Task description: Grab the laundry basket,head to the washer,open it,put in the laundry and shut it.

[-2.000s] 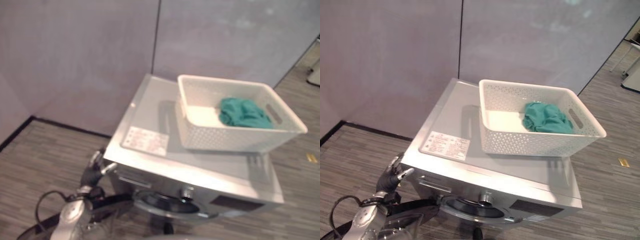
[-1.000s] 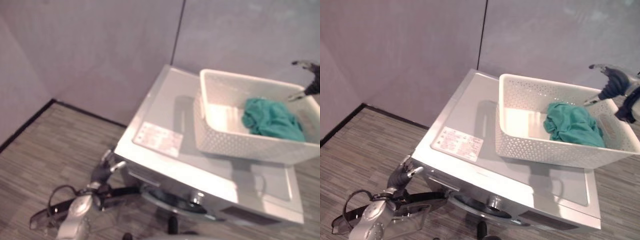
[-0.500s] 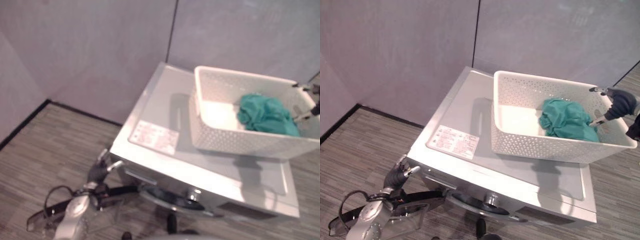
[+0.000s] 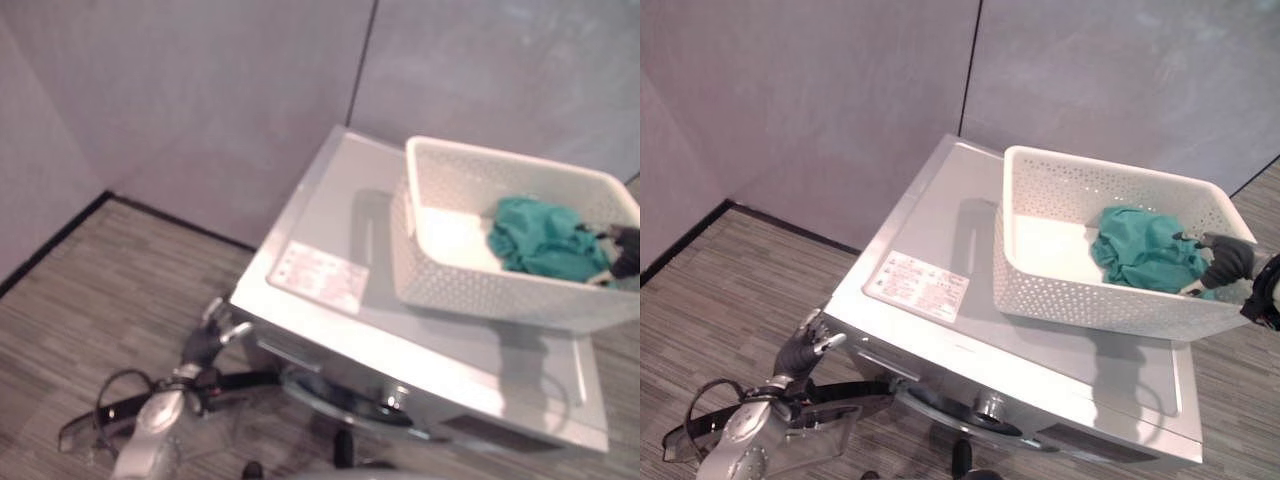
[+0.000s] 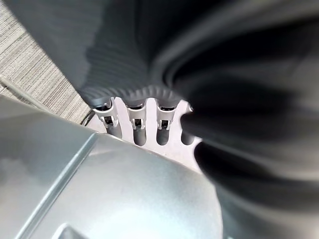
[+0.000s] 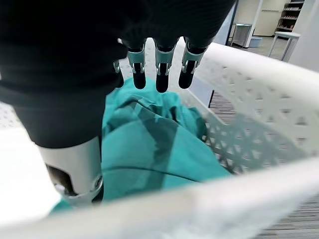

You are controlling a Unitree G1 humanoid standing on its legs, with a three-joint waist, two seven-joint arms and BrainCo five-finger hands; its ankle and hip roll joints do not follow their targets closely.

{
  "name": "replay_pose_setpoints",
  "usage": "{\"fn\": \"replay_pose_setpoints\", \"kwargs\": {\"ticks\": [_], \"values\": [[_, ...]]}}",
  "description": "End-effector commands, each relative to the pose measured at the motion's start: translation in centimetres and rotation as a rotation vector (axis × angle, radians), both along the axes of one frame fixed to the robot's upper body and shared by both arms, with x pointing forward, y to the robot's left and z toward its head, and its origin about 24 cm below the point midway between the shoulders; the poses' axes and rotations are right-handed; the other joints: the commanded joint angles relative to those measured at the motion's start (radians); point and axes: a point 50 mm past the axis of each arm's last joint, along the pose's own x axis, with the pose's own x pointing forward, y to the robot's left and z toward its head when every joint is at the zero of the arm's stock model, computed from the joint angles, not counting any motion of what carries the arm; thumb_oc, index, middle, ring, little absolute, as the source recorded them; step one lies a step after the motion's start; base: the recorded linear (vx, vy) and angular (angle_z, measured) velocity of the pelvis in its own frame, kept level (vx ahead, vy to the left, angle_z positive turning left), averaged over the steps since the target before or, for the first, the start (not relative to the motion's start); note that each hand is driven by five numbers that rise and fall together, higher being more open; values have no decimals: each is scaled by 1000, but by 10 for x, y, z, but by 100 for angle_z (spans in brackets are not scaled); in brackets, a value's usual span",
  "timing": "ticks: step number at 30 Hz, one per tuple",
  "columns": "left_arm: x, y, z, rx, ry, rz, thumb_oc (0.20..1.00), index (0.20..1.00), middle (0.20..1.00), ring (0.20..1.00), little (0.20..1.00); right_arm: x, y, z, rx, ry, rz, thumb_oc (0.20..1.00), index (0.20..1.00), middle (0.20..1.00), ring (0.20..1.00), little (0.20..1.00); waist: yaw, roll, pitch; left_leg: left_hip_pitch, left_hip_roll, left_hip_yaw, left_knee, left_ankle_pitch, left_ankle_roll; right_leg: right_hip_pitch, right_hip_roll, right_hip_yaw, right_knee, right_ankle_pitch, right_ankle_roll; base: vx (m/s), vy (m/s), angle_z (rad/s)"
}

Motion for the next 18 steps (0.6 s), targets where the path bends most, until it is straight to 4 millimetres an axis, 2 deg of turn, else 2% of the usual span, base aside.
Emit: {"fn": "replay_pose_setpoints", "kwargs": {"ticks": [1,7,10,17,18], "values": [[2,-33,6,-57,-41,-168,1000,1000,1000,1000,1000,-1,-20,47,-113,-110,-84,1000,1000,1000,1000,1000,20,11,14,-1,129,41,12,48,-58,27,-7,-36,18,-73,43,-6,-32,7],[4,-31,9,-73,-45,-159,1000,1000,1000,1000,1000,-7,-31,31,-127,-53,-133,1000,1000,1000,1000,1000,38,8,39,-28,130,30,12,58,-60,0,-5,-33,18,-68,45,-37,-42,5],[4,-27,11,-71,-53,-141,1000,1000,1000,1000,1000,-3,-33,12,-90,-26,-153,1000,1000,1000,1000,1000,47,15,51,-46,127,29,12,64,-58,-21,-9,-29,21,-63,46,-48,-36,2],[3,-18,16,-48,-71,-115,1000,1000,1000,1000,1000,23,-16,-56,32,67,-153,1000,1000,1000,1000,1000,79,60,102,-115,115,11,12,95,-52,-83,-20,-30,41,-63,39,-67,-38,-1],[3,-17,16,-48,-71,-110,1000,1000,1000,1000,1000,25,-15,-56,31,67,-148,1000,1000,1000,1000,1000,73,60,100,-117,115,11,12,95,-52,-85,-20,-30,42,-63,39,-53,-33,5]]}}
